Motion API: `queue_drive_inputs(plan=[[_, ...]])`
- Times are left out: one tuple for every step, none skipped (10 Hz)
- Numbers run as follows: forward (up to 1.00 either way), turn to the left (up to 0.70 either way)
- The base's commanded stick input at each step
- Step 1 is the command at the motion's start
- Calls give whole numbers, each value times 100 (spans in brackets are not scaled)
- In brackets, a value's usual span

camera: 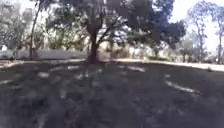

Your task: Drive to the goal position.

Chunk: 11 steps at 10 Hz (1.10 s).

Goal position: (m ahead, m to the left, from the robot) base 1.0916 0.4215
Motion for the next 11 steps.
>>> queue_drive_inputs(plan=[[70,0],[70,0],[70,0],[70,0],[70,0],[70,0],[70,0],[70,0],[70,0],[70,0],[70,0]])
